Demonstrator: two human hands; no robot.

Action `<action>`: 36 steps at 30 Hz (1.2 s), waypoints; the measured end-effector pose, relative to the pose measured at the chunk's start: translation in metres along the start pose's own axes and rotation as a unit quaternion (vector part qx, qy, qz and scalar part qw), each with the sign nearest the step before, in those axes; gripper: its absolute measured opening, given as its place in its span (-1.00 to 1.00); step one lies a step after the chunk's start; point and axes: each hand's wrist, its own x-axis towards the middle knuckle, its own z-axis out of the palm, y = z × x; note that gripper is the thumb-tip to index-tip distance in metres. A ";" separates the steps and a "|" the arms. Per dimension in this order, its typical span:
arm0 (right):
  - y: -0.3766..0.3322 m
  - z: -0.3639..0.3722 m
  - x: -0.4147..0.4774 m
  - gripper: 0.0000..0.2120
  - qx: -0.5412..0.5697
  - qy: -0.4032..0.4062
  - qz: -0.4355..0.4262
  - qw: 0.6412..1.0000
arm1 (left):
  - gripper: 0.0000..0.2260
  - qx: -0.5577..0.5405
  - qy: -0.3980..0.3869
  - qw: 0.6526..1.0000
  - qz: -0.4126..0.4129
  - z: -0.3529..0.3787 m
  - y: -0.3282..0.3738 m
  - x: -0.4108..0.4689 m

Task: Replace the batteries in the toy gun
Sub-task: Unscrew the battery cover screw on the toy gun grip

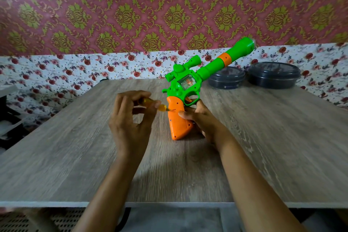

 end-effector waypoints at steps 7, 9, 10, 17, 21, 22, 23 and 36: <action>-0.001 0.002 -0.006 -0.37 0.027 0.007 -0.007 1.000 | -0.84 -0.063 0.106 0.980 -0.156 -0.004 -0.009 0.008; 0.002 0.002 -0.004 -0.41 0.034 0.033 -0.010 0.999 | -0.90 -0.129 0.125 0.955 -0.237 -0.003 -0.012 0.008; 0.001 0.005 -0.001 -0.44 0.032 0.038 -0.014 0.999 | -0.90 -0.156 0.139 0.939 -0.274 -0.006 -0.015 0.010; 0.004 0.004 0.000 -0.52 0.023 0.076 -0.013 0.997 | -0.70 -0.304 0.159 0.771 -0.537 0.002 -0.037 0.008; -0.001 0.009 -0.003 -0.56 0.008 0.089 -0.024 0.996 | -0.74 -0.265 0.080 0.713 -0.644 0.014 -0.046 0.005; -0.002 0.011 -0.004 -0.56 0.003 0.091 -0.026 0.996 | -0.76 -0.249 0.064 0.700 -0.666 0.017 -0.048 0.004; -0.003 0.013 -0.004 -0.57 -0.003 0.088 -0.027 0.996 | -0.77 -0.238 0.056 0.691 -0.680 0.021 -0.049 0.004; -0.029 0.051 0.016 -0.59 -0.297 0.131 -0.102 0.940 | -0.74 -0.298 0.040 0.611 -0.732 0.067 -0.045 0.011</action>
